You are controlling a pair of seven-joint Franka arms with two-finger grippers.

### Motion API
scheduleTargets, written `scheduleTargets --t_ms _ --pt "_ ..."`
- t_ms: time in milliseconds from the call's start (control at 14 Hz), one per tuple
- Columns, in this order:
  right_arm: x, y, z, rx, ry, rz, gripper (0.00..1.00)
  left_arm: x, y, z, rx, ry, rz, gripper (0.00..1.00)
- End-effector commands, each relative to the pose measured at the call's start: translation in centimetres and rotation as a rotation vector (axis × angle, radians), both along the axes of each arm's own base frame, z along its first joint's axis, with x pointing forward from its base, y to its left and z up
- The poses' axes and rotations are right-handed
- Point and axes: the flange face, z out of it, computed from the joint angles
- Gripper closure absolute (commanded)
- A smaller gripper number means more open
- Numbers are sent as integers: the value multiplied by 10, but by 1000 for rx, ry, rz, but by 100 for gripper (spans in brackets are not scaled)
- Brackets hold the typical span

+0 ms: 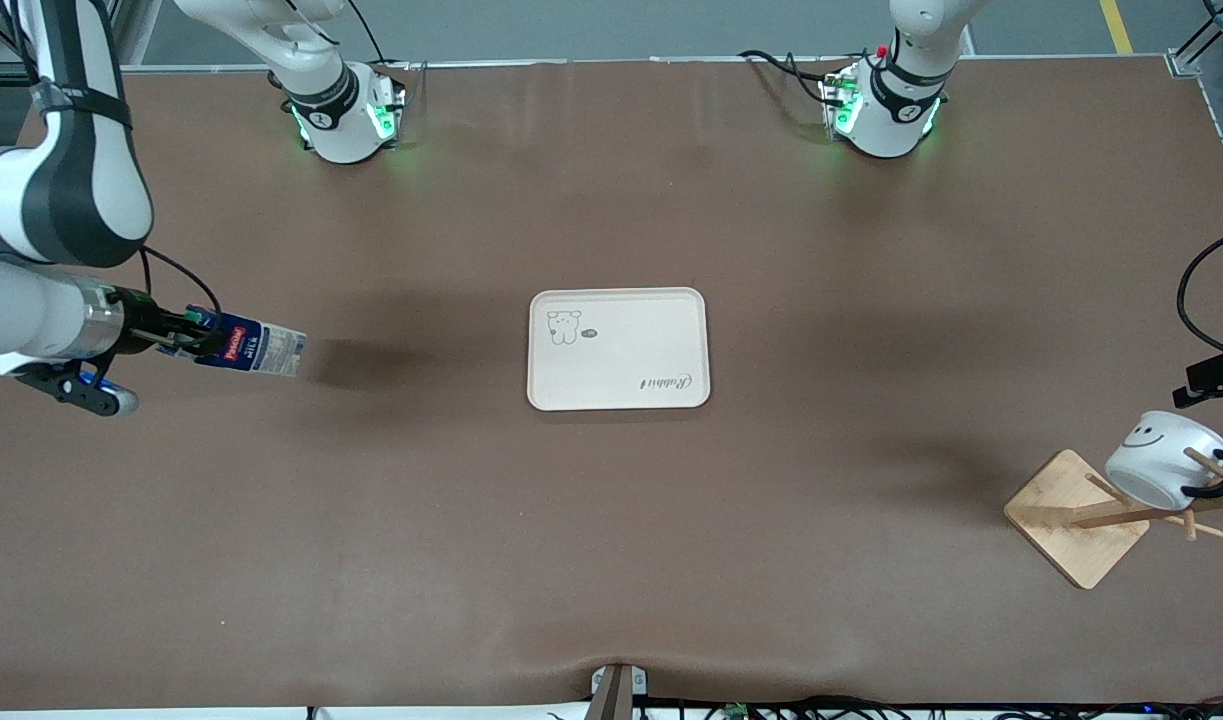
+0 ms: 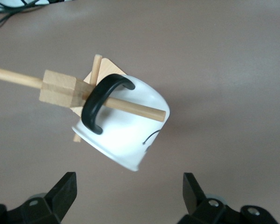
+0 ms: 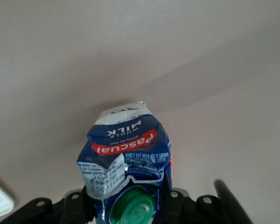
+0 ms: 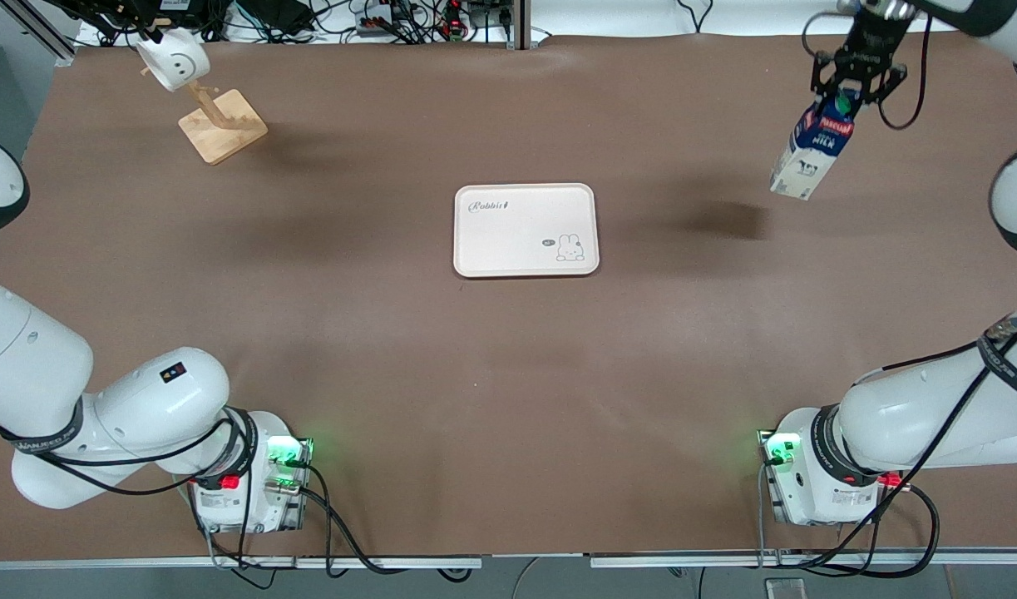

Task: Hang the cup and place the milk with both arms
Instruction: 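Lift the milk carton with the right gripper and carry it off the tray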

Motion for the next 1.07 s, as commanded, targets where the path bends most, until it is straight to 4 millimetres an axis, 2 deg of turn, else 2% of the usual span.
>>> scheduleTargets --t_ms 0,214,429,571,786,857,929,1000 --pt "-52 -33 -28 23 -55 77 100 -9 -22 20 25 32 56 0" --pt "-60 -39 -45 28 -53 89 100 -15 -50 33 33 67 102 0" --pt "-76 -55 -74 20 -117 85 100 -23 -76 48 38 89 112 0" --pt "-76 -61 -76 21 -122 86 100 -31 -90 60 47 104 111 0" --pt "-77 -61 -76 23 -115 86 99 -36 -92 64 52 117 118 0" --pt "-77 -60 -76 25 -114 88 74 -36 -93 65 52 119 117 0" --pt "-77 -60 -76 24 -113 91 61 -38 -94 68 55 115 117 0" --pt "-78 -60 -75 25 -110 92 30 -39 -95 69 57 118 115 0"
